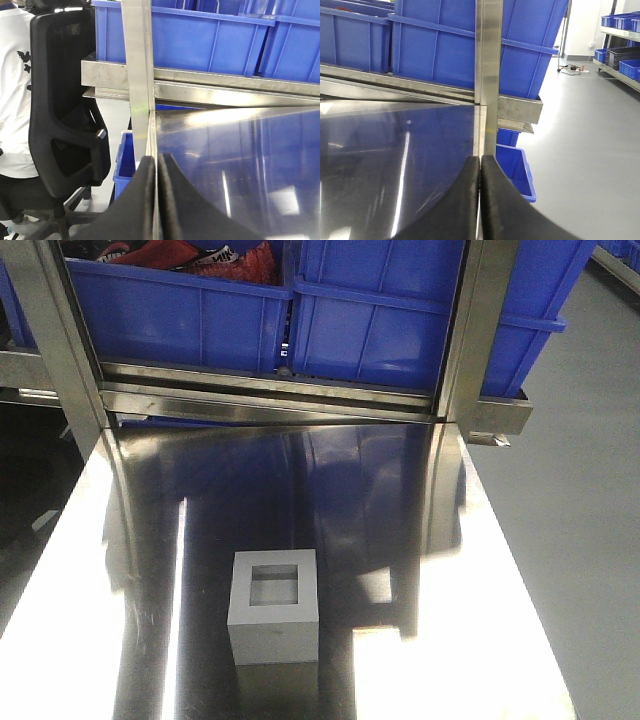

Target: Sort gray base to blue bin

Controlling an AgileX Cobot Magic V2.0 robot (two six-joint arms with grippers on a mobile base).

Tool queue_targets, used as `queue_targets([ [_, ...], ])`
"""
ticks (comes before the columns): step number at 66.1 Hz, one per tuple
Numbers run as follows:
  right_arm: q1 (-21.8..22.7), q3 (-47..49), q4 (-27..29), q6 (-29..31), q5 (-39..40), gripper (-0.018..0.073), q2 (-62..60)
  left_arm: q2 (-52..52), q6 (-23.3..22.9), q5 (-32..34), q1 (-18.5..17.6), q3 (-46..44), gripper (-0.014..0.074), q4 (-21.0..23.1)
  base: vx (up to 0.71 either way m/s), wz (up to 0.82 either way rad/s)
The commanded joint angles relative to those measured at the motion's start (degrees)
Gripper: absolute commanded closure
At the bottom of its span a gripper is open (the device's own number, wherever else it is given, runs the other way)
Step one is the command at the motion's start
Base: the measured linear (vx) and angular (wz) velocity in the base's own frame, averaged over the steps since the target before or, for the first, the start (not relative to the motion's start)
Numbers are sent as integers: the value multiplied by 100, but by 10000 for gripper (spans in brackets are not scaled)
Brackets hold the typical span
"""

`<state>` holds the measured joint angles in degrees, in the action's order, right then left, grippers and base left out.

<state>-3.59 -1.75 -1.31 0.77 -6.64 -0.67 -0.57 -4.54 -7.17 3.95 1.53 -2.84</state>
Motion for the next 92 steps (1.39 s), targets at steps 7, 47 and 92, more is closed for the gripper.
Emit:
queue_targets([
  [7,-5,-79,-59,31,443,568,-67,-92,-17,398,-10,161,602,50,0,0],
  [47,-5,-79,-59,31,443,568,-67,-92,-17,398,-10,161,602,50,0,0],
  [92,-5,-79,-59,31,443,568,-67,-90,-17,403,-10,161,602,50,0,0],
])
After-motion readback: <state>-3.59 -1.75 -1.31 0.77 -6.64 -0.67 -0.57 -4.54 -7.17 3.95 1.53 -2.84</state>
